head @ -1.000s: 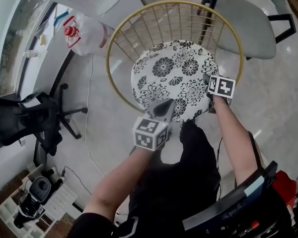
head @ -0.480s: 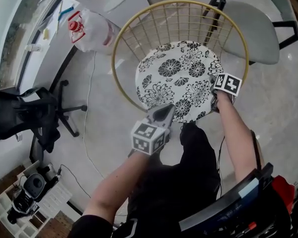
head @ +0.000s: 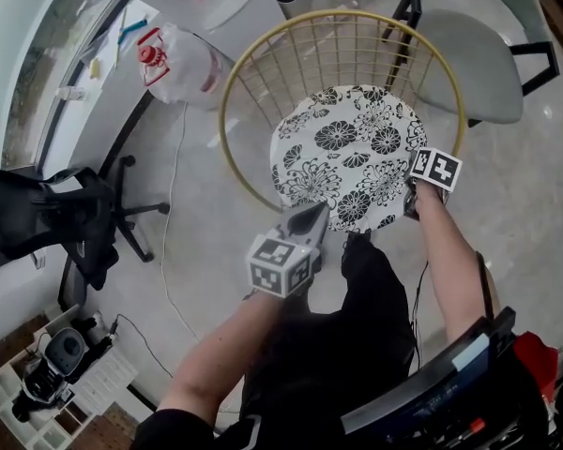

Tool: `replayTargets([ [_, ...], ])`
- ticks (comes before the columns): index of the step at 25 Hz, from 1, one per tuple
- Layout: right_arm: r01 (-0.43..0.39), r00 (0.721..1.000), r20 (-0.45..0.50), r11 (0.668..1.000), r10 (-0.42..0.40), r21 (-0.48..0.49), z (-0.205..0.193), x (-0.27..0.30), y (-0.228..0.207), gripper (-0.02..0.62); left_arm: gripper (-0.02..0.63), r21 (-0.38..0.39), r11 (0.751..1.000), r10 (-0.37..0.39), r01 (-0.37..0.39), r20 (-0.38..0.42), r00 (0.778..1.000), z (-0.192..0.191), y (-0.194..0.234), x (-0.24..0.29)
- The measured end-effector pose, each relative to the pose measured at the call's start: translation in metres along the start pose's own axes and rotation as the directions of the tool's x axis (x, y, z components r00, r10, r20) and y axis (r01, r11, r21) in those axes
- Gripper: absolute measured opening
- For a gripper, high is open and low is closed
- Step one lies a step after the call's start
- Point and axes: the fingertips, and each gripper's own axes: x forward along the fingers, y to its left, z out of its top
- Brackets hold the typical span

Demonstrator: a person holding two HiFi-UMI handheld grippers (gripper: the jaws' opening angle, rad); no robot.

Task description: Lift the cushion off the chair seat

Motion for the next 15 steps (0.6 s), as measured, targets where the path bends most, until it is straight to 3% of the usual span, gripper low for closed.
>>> replayTargets([
  [2,-0.011,1.000,0.015,1.000,0.011,0.005,0.002,-0.007,0.001,0.040,0.008,0.000,1.000,0.003,-0.003,0.005,1.000,0.003,-0.002,-0.003],
  [6,-0.028,0.999,0.021,0.999,0.029,-0.019,-0.001,-0.020,0.007,0.034,0.008,0.000,1.000,0.016,-0.016,0.021,1.000,0.013,-0.010,-0.013],
  [11,-0.060,0.998,0.035,0.997,0.061,-0.039,-0.002,-0.043,0.015,0.029,0.008,0.061,0.998,0.030,-0.033,0.036,0.999,0.022,-0.024,-0.025],
  [15,-0.088,0.994,0.058,0.993,0.092,-0.076,-0.001,-0.071,0.030,0.028,0.008,0.048,0.998,0.026,-0.030,0.077,0.997,0.040,-0.037,-0.042],
])
